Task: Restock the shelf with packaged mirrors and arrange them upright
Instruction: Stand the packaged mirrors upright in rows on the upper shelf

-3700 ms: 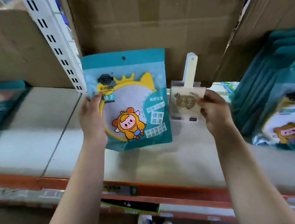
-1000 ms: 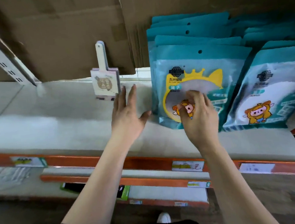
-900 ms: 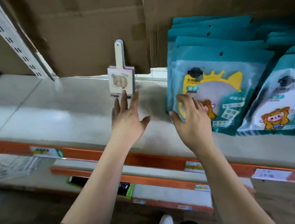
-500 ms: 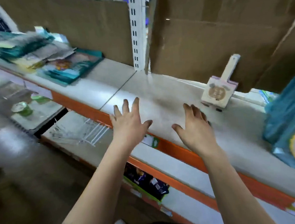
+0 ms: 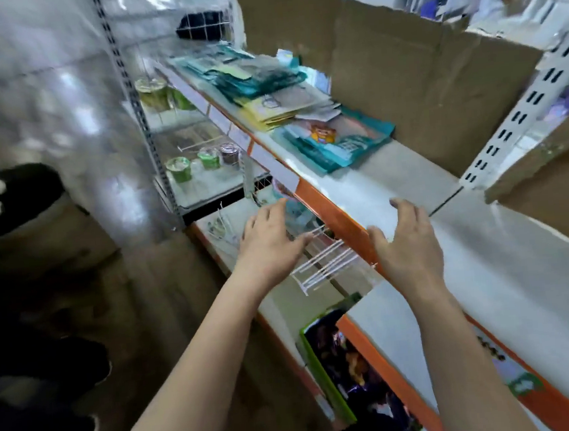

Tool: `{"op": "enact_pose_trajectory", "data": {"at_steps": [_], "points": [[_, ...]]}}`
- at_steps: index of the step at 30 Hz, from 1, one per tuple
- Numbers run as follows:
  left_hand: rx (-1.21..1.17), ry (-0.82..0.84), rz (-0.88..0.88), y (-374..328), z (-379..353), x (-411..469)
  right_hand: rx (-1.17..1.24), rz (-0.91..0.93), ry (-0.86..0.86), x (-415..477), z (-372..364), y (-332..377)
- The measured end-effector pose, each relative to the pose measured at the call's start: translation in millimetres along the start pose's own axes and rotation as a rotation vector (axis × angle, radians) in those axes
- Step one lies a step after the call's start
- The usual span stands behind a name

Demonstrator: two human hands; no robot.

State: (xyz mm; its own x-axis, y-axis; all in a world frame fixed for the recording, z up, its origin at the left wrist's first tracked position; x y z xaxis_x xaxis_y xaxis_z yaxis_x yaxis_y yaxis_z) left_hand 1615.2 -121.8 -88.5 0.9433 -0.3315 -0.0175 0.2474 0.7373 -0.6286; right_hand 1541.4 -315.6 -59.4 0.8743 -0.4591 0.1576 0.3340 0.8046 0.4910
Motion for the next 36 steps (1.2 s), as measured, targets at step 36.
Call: {"op": "enact_pose_trajectory", "data": {"at_steps": [36], "points": [[-0.123, -0.097, 0.078, 241.5, 220.0, 337.3, 0.155, 0.017, 0.158, 320.6, -241.5, 284.6]]}}
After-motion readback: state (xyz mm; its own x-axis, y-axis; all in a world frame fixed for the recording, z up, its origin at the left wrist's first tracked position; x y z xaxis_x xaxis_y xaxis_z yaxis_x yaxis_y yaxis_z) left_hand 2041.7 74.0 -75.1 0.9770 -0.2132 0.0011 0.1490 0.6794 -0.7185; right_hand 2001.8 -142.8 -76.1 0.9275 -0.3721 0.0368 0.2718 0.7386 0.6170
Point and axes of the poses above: each hand's wrist, its own x-axis towards the middle knuckle, its own z-axis out of the back of the hand, y = z × x, the point moved 8 cm from there along x, towards the middle knuckle, and after that the axes turned 3 degrees about y, right-handed, at the moved point
